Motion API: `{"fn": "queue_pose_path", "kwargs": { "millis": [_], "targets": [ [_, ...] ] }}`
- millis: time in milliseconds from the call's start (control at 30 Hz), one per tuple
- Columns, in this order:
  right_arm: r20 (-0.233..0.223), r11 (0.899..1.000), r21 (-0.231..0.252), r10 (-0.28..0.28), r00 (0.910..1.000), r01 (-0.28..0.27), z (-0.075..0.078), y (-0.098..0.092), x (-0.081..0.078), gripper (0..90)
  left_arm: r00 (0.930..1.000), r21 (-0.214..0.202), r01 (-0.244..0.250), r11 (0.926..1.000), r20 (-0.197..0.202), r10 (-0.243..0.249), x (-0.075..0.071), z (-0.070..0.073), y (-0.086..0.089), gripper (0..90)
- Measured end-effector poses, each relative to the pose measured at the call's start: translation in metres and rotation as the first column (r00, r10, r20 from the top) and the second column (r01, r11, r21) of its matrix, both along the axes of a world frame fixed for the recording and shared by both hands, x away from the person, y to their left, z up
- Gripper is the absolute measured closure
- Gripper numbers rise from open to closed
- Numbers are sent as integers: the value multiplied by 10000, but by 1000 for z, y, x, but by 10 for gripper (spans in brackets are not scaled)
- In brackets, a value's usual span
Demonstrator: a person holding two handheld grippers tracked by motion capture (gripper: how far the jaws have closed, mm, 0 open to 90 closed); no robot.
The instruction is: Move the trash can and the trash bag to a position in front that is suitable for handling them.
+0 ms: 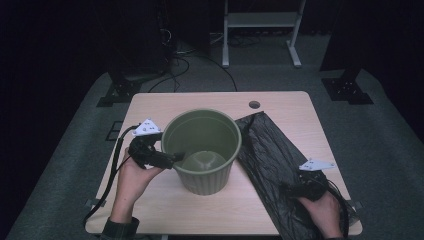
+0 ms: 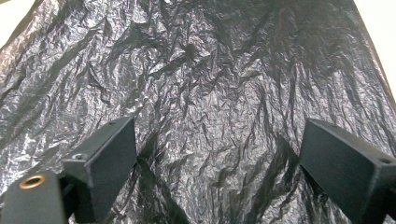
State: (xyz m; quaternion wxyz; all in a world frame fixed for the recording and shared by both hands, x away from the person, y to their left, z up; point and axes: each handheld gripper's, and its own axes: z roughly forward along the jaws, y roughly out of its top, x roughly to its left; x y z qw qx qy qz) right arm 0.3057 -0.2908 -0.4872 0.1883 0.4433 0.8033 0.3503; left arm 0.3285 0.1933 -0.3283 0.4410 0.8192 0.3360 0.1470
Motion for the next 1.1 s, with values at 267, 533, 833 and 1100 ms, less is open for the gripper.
{"fn": "queue_pose_path", "kwargs": {
  "millis": [267,533,833,1100],
  "targets": [
    [0,10000,0,0,10000,0,0,0,0,102,9998,-130,173,9998,19,-173,-2,0,-1,5],
    [1,10000,1,0,10000,0,0,0,0,102,9984,-17,-404,9992,399,404,-2,14,22,4],
    [3,10000,1,1,10000,-1,0,0,0,102,9953,-434,-641,9970,701,671,-22,24,44,4],
    [1,10000,0,-1,10000,1,0,0,0,103,9953,-581,-533,9969,778,578,-45,12,48,4]
  ]
}}
